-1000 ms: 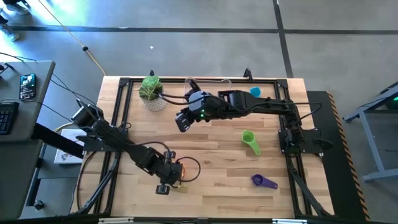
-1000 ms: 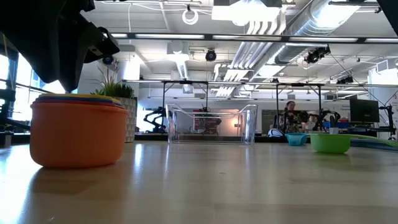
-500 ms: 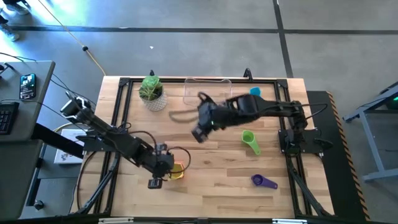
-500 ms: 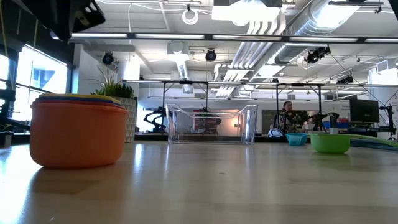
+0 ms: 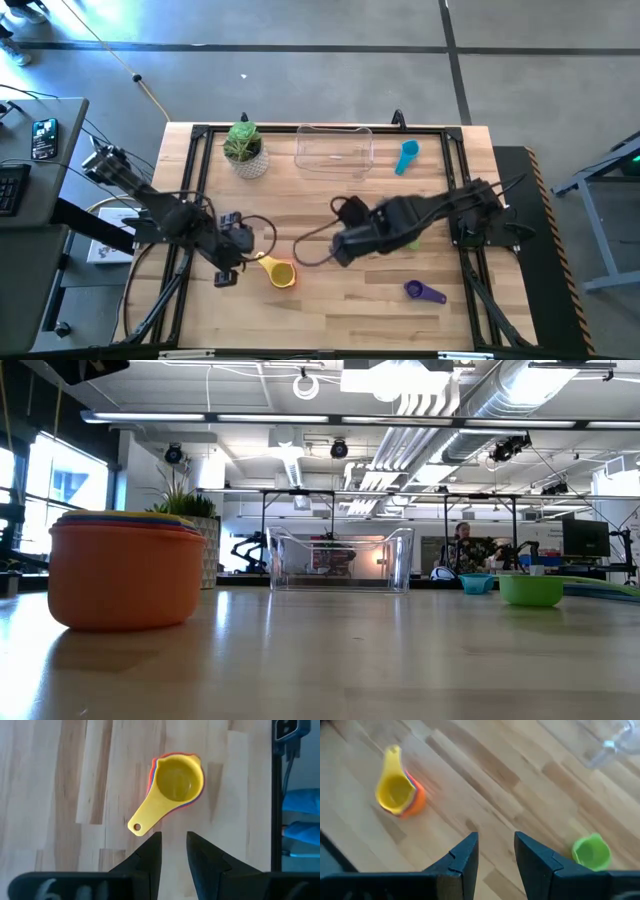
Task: Nest measuring cups in basket
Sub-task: Move the nested measuring cups to the middle of the table
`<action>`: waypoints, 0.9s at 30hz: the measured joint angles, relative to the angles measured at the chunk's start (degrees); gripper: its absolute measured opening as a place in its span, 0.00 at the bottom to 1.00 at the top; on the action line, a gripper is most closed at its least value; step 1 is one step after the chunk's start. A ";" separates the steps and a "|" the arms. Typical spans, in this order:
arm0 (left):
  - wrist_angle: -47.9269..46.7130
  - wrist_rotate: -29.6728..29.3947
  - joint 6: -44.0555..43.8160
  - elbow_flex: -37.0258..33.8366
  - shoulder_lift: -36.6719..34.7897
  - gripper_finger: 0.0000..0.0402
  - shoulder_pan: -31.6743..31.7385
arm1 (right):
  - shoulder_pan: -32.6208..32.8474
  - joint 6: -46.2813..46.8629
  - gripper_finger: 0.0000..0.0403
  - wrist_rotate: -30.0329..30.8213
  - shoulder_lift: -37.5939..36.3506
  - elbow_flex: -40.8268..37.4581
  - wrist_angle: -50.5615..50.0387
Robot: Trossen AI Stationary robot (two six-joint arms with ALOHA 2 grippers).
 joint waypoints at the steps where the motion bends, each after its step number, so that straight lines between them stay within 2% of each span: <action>1: -0.68 -0.07 -0.39 0.00 -0.73 0.20 0.00 | 0.56 0.95 0.29 -0.05 -0.01 -1.39 -0.02; 6: -2.01 -0.77 -0.87 0.00 -4.05 0.20 0.00 | 2.23 6.61 0.29 -2.44 -0.47 -11.03 0.01; 12: -2.81 -3.61 -0.89 0.00 -6.34 0.20 0.02 | 2.36 12.95 0.29 -7.34 -4.64 -25.91 1.53; 20: -2.86 -2.15 -4.27 0.00 -5.98 0.20 0.00 | 2.47 16.90 0.29 -7.36 -17.84 -46.51 17.88; 27: -3.77 -1.52 -6.25 -0.17 -5.63 0.19 -0.40 | -0.44 19.66 0.29 -7.35 -27.97 -59.98 23.31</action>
